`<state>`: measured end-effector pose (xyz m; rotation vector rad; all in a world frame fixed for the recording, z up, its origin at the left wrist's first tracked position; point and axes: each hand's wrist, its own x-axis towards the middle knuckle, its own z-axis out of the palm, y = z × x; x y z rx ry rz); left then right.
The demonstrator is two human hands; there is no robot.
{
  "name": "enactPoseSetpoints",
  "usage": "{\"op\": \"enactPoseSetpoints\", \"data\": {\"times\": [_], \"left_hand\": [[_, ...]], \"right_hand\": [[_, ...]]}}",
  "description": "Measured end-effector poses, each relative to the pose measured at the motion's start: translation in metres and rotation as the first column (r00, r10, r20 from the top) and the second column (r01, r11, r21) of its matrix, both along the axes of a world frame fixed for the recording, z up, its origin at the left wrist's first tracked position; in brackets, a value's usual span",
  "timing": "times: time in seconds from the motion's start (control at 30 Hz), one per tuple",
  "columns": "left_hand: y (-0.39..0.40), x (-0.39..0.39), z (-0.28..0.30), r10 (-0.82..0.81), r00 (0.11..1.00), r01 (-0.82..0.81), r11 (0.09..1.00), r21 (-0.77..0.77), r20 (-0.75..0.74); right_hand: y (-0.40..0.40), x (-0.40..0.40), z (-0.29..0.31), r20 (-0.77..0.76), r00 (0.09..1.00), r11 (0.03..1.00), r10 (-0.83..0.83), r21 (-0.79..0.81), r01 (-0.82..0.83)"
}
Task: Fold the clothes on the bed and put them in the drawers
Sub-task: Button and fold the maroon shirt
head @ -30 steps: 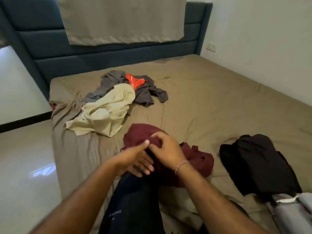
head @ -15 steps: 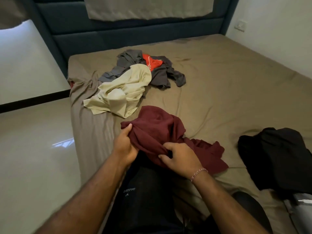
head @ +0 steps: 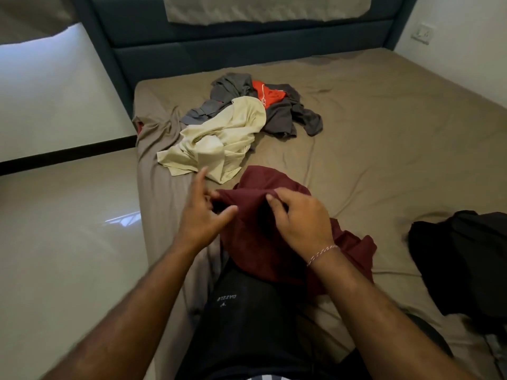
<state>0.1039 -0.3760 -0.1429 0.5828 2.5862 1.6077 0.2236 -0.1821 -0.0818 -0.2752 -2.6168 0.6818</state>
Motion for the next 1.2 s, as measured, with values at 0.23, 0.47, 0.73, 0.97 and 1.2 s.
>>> {"op": "enactPoseSetpoints", "data": {"times": [0.23, 0.47, 0.73, 0.97, 1.2], "left_hand": [[0.034, 0.005, 0.045, -0.085, 0.981, 0.109, 0.985, 0.135, -0.172], [0.003, -0.003, 0.027, -0.056, 0.996, 0.05, 0.995, 0.086, 0.064], [-0.023, -0.01, -0.036, 0.353, 0.899, -0.347, 0.935, -0.072, 0.26], [0.002, 0.009, -0.045, -0.097, 0.962, 0.042, 0.976, -0.213, -0.255], [0.033, 0.006, -0.063, -0.623, 0.777, 0.584, 0.657, -0.477, 0.092]], "right_hand": [[0.029, -0.025, 0.034, 0.365, 0.912, 0.963, 0.187, 0.116, -0.244], [0.079, -0.036, 0.029, 0.291, 0.871, 0.901, -0.396, 0.304, 0.309], [0.042, -0.036, -0.034, 0.243, 0.94, 0.917, 0.241, -0.373, -0.138], [0.049, 0.024, -0.108, 0.668, 0.716, 0.975, 0.202, -0.207, -0.082], [0.065, 0.057, -0.123, 0.738, 0.664, 0.934, -0.123, 0.312, -0.173]]}}
